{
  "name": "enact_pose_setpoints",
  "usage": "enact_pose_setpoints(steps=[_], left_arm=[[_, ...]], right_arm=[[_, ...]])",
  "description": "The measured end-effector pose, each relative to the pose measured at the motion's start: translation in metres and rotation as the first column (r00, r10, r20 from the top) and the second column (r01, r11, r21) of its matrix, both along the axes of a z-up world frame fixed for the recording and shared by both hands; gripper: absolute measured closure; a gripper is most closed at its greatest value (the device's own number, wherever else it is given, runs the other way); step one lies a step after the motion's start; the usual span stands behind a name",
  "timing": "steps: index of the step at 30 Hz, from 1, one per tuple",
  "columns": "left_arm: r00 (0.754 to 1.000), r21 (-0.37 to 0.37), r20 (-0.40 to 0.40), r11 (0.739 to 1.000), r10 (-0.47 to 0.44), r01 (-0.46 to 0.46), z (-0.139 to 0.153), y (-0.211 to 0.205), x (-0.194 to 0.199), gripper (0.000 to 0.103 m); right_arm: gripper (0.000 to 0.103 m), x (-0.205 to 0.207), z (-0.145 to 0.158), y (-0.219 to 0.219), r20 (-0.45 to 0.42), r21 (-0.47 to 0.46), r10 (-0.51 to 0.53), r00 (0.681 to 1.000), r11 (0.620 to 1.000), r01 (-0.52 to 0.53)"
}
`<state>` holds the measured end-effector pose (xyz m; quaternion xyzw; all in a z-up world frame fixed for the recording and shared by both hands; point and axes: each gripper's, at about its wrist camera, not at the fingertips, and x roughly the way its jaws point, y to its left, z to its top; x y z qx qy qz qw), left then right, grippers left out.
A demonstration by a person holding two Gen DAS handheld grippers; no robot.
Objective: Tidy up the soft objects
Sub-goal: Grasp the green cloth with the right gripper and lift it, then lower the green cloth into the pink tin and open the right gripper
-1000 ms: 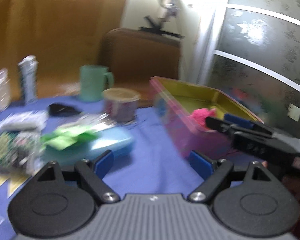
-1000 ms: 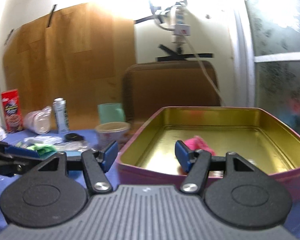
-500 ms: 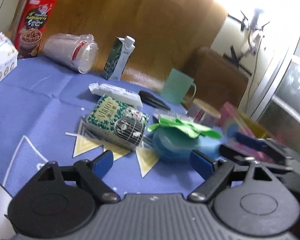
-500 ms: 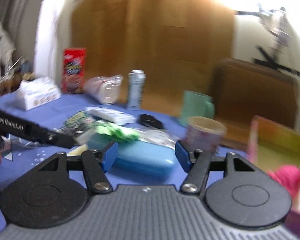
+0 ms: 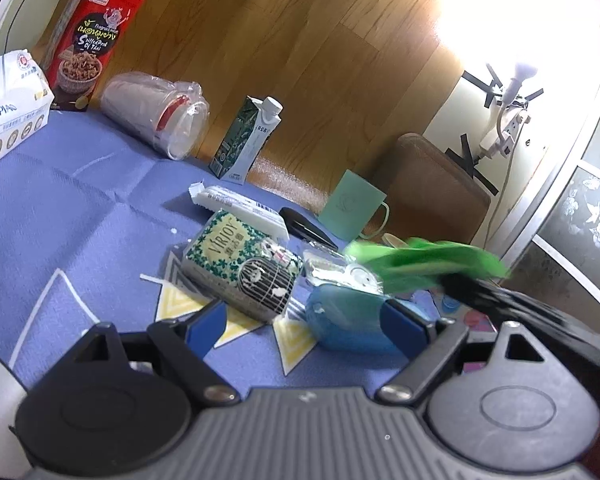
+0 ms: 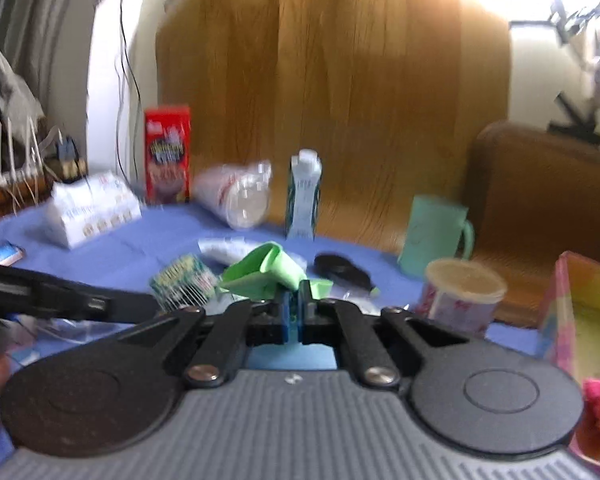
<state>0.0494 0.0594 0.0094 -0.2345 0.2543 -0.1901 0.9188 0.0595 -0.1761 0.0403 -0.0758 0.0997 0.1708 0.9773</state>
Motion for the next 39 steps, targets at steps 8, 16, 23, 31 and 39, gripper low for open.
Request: enact_pose_setpoints(steps=[8, 16, 23, 31, 39], left_arm=[[0.999, 0.037, 0.008, 0.999, -0.035, 0.034, 0.002, -0.007, -0.003, 0.016], [0.995, 0.071, -0.031, 0.993, -0.093, 0.095, 0.005, -0.016, -0.008, 0.016], [0.969, 0.044, -0.049, 0.969, -0.243, 0.245, 0.018, -0.041, -0.018, 0.008], [0.931, 0.171, -0.158, 0.92, -0.328, 0.353, 0.001, -0.1, -0.012, 0.051], [0.892, 0.207, -0.066, 0.868, -0.448, 0.451, 0.045, -0.152, -0.006, 0.059]], right_arm=[[0.097, -0.05, -0.013, -0.031, -0.174, 0.188, 0.175, 0.969, 0.972, -0.142], [0.079, -0.048, -0.047, -0.038, -0.282, 0.115, -0.008, 0.96, 0.992, 0.042], [0.044, -0.059, -0.041, -0.041, -0.201, 0.058, -0.006, 0.98, 0.998, 0.019], [0.082, -0.044, -0.056, -0.023, -0.26, 0.016, 0.074, 0.963, 0.997, -0.072], [0.095, -0.06, -0.038, -0.041, -0.129, 0.064, 0.0, 0.992, 0.998, 0.008]])
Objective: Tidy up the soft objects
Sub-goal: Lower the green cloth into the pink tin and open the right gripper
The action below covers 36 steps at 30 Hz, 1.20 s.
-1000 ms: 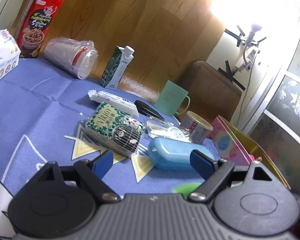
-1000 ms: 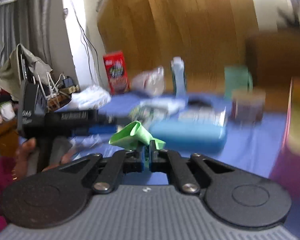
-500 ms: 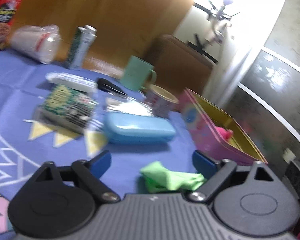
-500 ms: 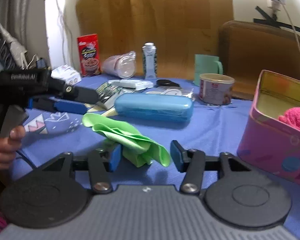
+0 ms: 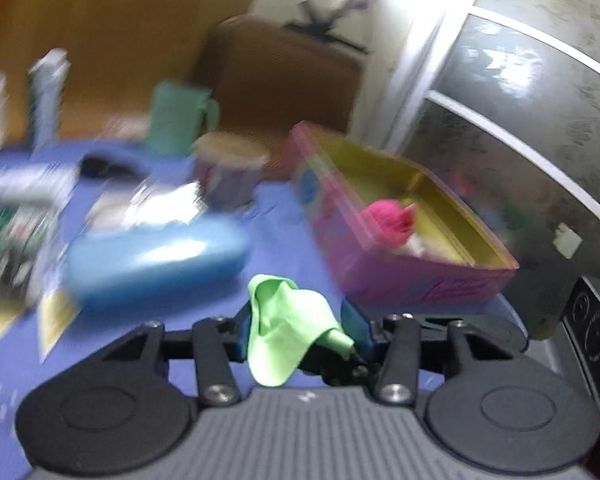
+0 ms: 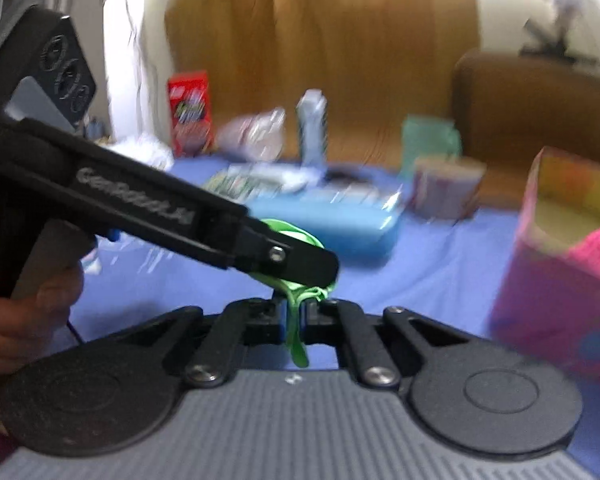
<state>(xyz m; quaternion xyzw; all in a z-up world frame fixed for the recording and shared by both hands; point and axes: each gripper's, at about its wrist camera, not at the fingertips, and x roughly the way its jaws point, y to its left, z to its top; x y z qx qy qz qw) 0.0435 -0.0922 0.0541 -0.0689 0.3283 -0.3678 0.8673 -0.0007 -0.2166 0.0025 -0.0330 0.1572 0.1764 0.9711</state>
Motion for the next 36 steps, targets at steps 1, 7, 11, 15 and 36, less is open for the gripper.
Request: enact_pose_setpoints(steps=[1, 7, 11, 15, 36], left_arm=[[1.0, 0.0, 0.02, 1.0, -0.019, 0.019, 0.007, -0.011, 0.001, 0.059], [0.977, 0.007, 0.128, 0.986, -0.169, 0.169, 0.036, -0.093, 0.01, 0.059], [0.965, 0.015, 0.141, 0.976, -0.219, 0.219, 0.038, -0.146, 0.019, 0.05], [0.971, 0.071, 0.161, 0.983, -0.177, 0.167, 0.032, -0.171, 0.026, 0.035], [0.982, 0.061, 0.183, 0.997, -0.056, 0.045, 0.01, -0.06, -0.007, 0.019]], right_arm=[[0.095, -0.003, 0.004, -0.005, 0.03, 0.001, -0.024, 0.999, 1.0, 0.024], [0.095, -0.019, 0.029, -0.057, 0.168, 0.027, -0.215, 0.962, 0.976, 0.214], [0.095, -0.025, 0.033, -0.1, 0.181, 0.061, -0.35, 0.919, 0.937, 0.345], [0.089, -0.015, 0.028, -0.138, 0.169, 0.035, -0.5, 0.849, 0.864, 0.502], [0.073, -0.033, 0.028, -0.165, 0.164, 0.126, -0.552, 0.817, 0.833, 0.538]])
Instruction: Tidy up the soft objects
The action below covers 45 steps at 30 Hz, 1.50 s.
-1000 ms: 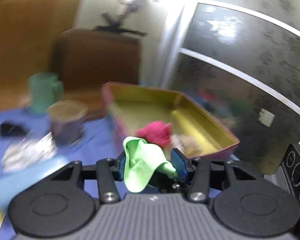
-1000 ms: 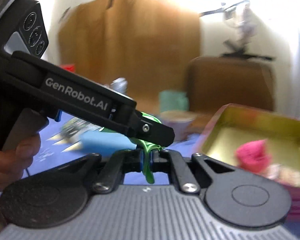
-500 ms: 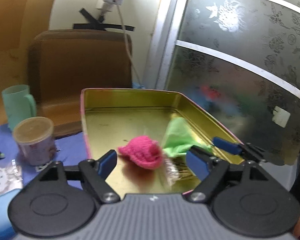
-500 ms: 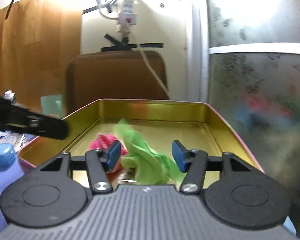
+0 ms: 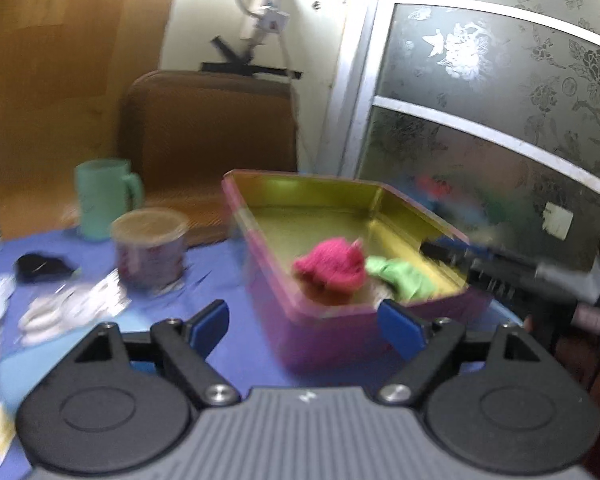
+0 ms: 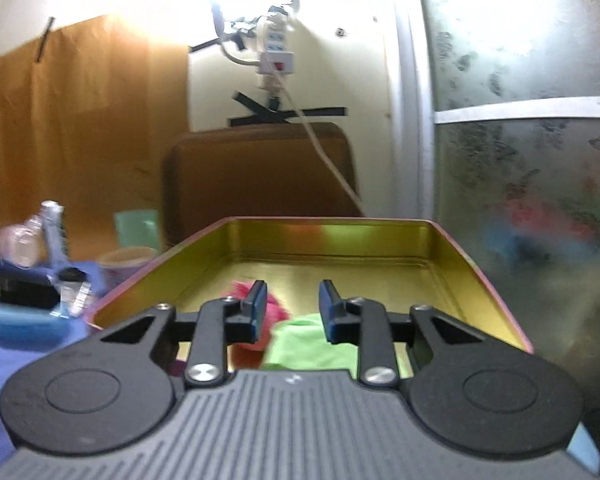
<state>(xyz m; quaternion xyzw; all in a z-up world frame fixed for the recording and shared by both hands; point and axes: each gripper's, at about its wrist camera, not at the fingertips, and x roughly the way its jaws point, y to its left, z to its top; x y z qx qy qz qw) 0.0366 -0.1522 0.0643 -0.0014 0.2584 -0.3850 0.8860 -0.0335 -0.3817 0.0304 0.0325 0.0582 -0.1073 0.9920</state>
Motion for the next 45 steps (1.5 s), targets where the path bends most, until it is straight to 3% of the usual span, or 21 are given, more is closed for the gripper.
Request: enact_pose_setpoints(steps=[5, 9, 15, 19, 20, 24, 28, 33, 37, 41, 43, 45], left_arm=[[0.992, 0.003, -0.035, 0.992, 0.125, -0.125, -0.016, 0.063, -0.002, 0.019], [0.955, -0.026, -0.084, 0.958, 0.284, -0.287, -0.027, 0.122, 0.008, 0.019], [0.863, -0.078, -0.152, 0.865, 0.482, -0.496, -0.044, 0.204, 0.013, 0.019], [0.79, -0.123, -0.195, 0.785, 0.581, -0.607, -0.052, 0.246, 0.017, 0.019], [0.778, -0.152, -0.217, 0.767, 0.59, -0.624, -0.055, 0.255, 0.018, 0.019], [0.764, -0.264, -0.273, 0.718, 0.585, -0.644, -0.06, 0.274, 0.018, 0.018], [0.778, -0.289, -0.238, 0.723, 0.581, -0.628, -0.059, 0.274, 0.011, 0.018], [0.795, -0.282, -0.213, 0.743, 0.568, -0.607, -0.057, 0.27, 0.009, 0.018], [0.79, -0.284, -0.234, 0.738, 0.566, -0.612, -0.059, 0.272, 0.012, 0.018], [0.792, -0.241, -0.221, 0.755, 0.57, -0.61, -0.058, 0.265, 0.012, 0.018], [0.804, -0.208, -0.203, 0.777, 0.559, -0.594, -0.056, 0.259, 0.014, 0.018], [0.816, -0.175, -0.179, 0.798, 0.55, -0.577, -0.055, 0.251, 0.014, 0.018]], right_arm=[[0.072, 0.014, 0.008, 0.031, -0.016, 0.025, 0.174, 0.985, 0.985, -0.173], [0.072, 0.04, 0.008, 0.073, -0.07, 0.047, 0.337, 0.939, 0.941, -0.335], [0.063, 0.076, 0.009, 0.15, -0.154, 0.019, 0.521, 0.839, 0.851, -0.525], [0.044, 0.103, 0.013, 0.209, -0.209, -0.072, 0.612, 0.763, 0.768, -0.636], [0.037, 0.112, 0.013, 0.223, -0.23, -0.099, 0.627, 0.745, 0.746, -0.658], [0.035, 0.151, 0.004, 0.274, -0.34, -0.196, 0.626, 0.702, 0.683, -0.704], [0.032, 0.178, -0.008, 0.295, -0.425, -0.21, 0.61, 0.669, 0.652, -0.728], [0.043, 0.178, -0.015, 0.305, -0.458, -0.215, 0.607, 0.65, 0.634, -0.743], [0.043, 0.143, -0.009, 0.3, -0.436, -0.209, 0.652, 0.62, 0.596, -0.775], [0.041, 0.103, -0.009, 0.282, -0.465, -0.163, 0.705, 0.536, 0.526, -0.834], [0.039, 0.088, -0.012, 0.269, -0.473, -0.132, 0.713, 0.518, 0.523, -0.842], [0.036, 0.077, -0.015, 0.253, -0.47, -0.111, 0.706, 0.529, 0.548, -0.829]])
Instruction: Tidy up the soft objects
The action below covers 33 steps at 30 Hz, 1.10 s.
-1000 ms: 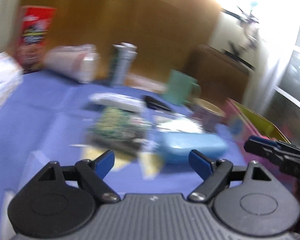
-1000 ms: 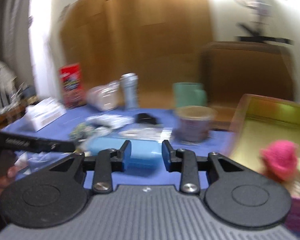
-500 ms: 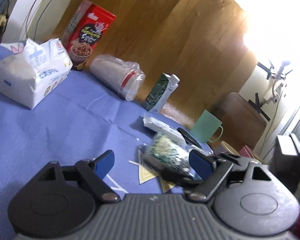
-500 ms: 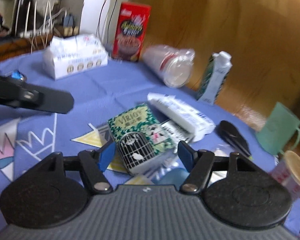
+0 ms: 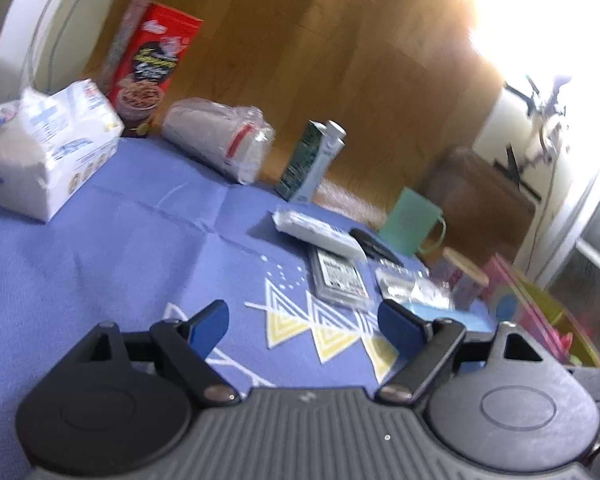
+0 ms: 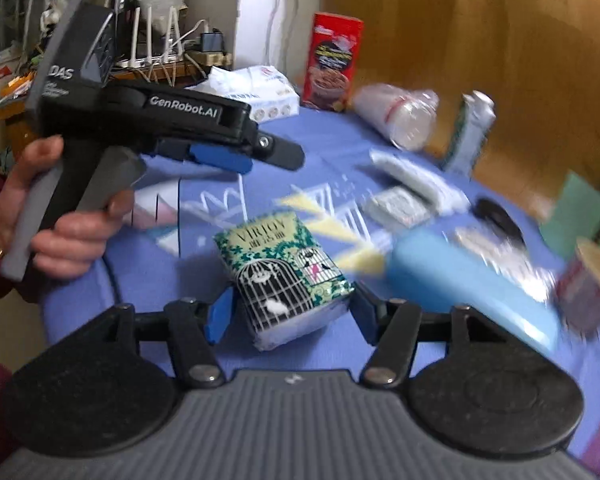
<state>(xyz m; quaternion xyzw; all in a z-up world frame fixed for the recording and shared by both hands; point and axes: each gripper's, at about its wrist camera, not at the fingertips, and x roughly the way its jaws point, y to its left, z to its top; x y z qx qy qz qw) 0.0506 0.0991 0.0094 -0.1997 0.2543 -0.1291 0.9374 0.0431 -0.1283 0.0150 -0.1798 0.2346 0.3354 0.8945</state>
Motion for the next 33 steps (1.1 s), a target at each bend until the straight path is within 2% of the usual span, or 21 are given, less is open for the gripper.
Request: enact_pose_setpoints(steps=[2, 4, 6, 9, 13, 33], left_arm=[[1.0, 0.04, 0.006, 0.999, -0.012, 0.012, 0.001, -0.007, -0.001, 0.017], [1.0, 0.067, 0.014, 0.998, -0.024, 0.023, 0.002, -0.012, -0.003, 0.017], [0.999, 0.09, 0.02, 0.995, -0.033, 0.031, 0.002, -0.017, -0.004, 0.015], [0.999, 0.108, 0.018, 0.993, -0.041, 0.039, 0.003, -0.02, -0.003, 0.014], [0.999, 0.107, 0.012, 0.993, -0.047, 0.045, 0.002, -0.02, 0.0, 0.014], [0.998, 0.098, 0.001, 0.993, -0.067, 0.066, 0.001, -0.02, 0.005, 0.013]], right_arm=[[0.018, -0.006, -0.002, -0.013, 0.012, 0.022, -0.058, 0.998, 0.998, 0.058], [0.018, -0.01, -0.007, -0.026, 0.015, 0.059, -0.13, 0.991, 0.99, 0.129], [0.018, -0.009, -0.012, -0.036, -0.022, 0.105, -0.173, 0.985, 0.979, 0.174], [0.018, -0.007, -0.02, -0.041, -0.058, 0.14, -0.207, 0.977, 0.967, 0.214], [0.018, -0.016, -0.024, -0.039, -0.02, 0.137, -0.219, 0.976, 0.966, 0.22], [0.018, -0.013, -0.025, -0.044, -0.027, 0.146, -0.212, 0.977, 0.966, 0.214]])
